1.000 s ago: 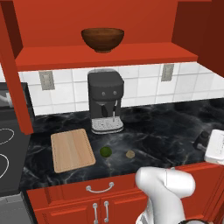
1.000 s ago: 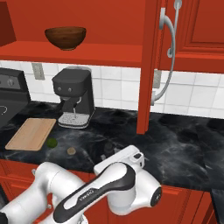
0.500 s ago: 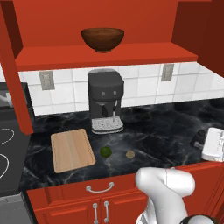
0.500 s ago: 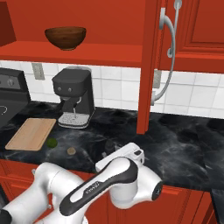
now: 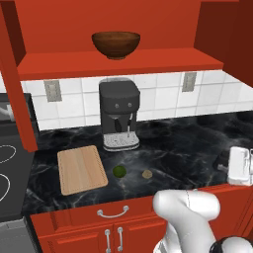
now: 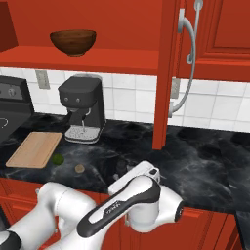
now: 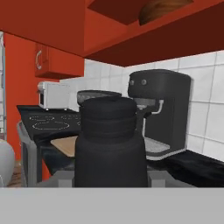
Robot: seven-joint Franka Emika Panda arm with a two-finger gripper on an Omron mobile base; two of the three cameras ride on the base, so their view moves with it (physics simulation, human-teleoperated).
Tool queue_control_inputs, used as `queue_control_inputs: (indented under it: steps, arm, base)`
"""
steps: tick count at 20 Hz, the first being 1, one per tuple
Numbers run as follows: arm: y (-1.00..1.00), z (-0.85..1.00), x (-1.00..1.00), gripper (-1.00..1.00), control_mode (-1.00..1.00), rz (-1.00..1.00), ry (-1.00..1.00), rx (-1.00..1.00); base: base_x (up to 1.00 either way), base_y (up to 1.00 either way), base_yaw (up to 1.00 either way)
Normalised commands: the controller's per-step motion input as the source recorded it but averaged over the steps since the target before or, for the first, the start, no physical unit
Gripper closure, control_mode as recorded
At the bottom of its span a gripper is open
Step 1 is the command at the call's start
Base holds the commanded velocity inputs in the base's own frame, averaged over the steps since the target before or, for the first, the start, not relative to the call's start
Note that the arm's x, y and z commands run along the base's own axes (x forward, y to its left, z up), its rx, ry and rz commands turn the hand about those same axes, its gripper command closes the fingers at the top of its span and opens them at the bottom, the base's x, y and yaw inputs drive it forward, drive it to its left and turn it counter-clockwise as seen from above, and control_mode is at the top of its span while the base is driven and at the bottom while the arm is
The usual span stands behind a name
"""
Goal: Open the cabinet. Place the bowl and condiment on the counter. Then place the lime and garlic on the cutting board.
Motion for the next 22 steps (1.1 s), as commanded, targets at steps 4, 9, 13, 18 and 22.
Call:
queue_control_inputs:
  steps: [4, 9, 13, 18, 22]
  arm:
    - [-0.01, -0.14, 0.0, 1.0, -1.0, 0.11, 0.0, 0.0]
    - [-0.01, -0.11, 0.02, 1.0, -1.0, 0.08, 0.0, 0.0]
    - [0.0, -0.07, 0.14, 1.0, -1.0, 0.01, 0.0, 0.01]
    - [0.0, -0.05, 0.18, 1.0, -1.0, -0.11, 0.03, 0.02]
    - [0.0, -0.2, 0.27, 1.0, -1.0, -0.14, 0.04, 0.0]
  base:
    - [0.0, 0.0, 0.0]
    - [0.0, 0.0, 0.0]
    - [0.0, 0.0, 0.0]
    - [0.0, 0.0, 0.0]
    - [0.0, 0.0, 0.0]
